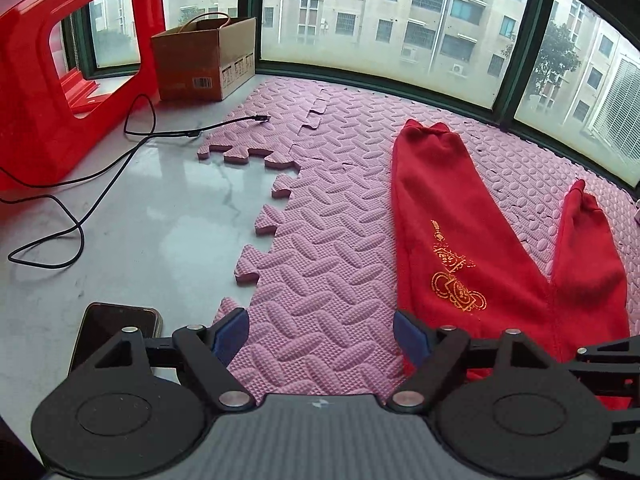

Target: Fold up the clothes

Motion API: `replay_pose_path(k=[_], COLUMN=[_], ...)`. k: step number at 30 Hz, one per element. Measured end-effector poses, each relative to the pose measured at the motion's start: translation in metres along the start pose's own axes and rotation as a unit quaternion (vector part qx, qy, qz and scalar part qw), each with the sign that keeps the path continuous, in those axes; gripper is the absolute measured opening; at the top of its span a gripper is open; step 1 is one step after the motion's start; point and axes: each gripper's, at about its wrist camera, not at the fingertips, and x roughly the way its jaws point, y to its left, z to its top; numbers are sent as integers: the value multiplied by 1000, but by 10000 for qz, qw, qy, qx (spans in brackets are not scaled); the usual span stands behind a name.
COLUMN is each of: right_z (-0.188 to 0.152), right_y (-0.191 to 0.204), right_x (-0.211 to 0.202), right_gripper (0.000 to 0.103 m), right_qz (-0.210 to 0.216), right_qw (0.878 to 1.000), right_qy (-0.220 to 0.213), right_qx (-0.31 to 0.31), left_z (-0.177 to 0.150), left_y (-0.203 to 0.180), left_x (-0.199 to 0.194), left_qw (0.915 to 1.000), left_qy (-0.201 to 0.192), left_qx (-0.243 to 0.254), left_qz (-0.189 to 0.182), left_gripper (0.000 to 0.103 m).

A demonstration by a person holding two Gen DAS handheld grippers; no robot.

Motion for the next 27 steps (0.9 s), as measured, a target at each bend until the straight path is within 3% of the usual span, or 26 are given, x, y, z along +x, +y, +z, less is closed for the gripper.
replay_pose_path(k=[5, 7, 8, 11, 15, 27], right_z=[-10, -15, -18, -26, -37, -95], right_y=[10, 10, 9, 10, 12, -26], right_x=[-7, -13, -16, -24, -37, -102], right_gripper=[23, 38, 40, 40, 42, 48], right_qz=[-48, 11, 40, 127, 149, -751], right_qw=[9998, 9998, 9998, 9998, 9998, 9961], right_qy=[-10, 3, 10, 28, -81, 114], right_qx=[-184, -177, -173, -151, -76, 445], left_z=[4, 4, 4, 4, -8, -23], left_y=[-19, -28, -34, -53, -67, -58], left_x=[-2, 0, 2, 11, 31, 39], left_qw=[9997, 9994, 9992, 9984, 9977, 9974], left_qy=[-66, -63, -53, -8, 263, 398], left_qx=[114, 168, 197, 303, 531, 546], left_qz=[-209, -306, -355, -480, -331, -258], left_gripper=[83, 83, 83, 83, 83, 87])
